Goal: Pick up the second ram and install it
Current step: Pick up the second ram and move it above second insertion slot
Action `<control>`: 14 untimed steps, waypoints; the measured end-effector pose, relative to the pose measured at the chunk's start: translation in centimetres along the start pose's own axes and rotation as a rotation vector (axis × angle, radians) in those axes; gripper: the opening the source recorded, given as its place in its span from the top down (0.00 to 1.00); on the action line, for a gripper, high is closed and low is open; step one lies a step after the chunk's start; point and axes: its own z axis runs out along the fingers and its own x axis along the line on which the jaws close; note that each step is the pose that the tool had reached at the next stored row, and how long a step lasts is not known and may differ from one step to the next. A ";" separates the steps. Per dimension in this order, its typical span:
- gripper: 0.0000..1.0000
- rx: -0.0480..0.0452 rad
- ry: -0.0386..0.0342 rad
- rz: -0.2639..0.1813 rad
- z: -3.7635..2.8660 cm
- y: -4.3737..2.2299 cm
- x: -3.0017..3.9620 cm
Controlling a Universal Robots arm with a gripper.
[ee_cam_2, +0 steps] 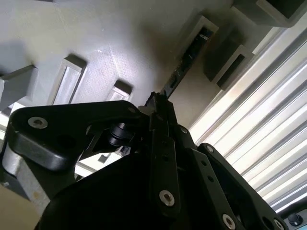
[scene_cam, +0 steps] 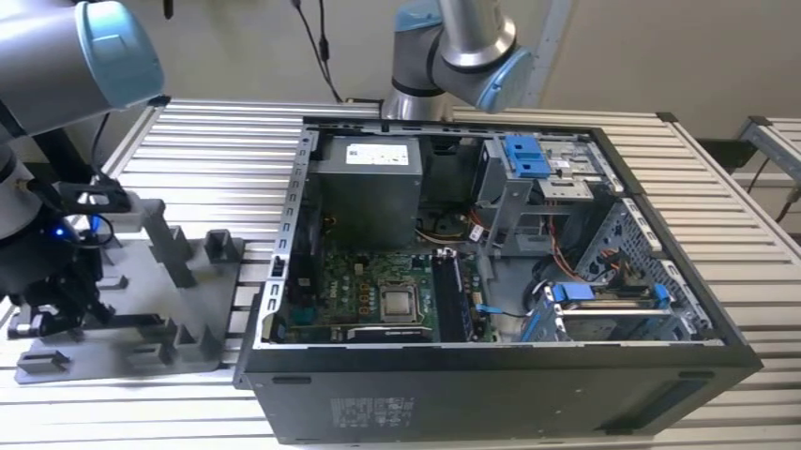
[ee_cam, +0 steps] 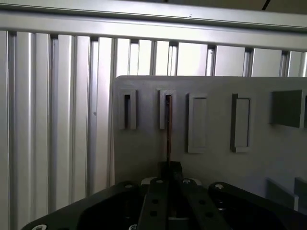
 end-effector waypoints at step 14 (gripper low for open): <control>0.86 0.0000 -0.0003 0.009 -1.46 0.02 -0.07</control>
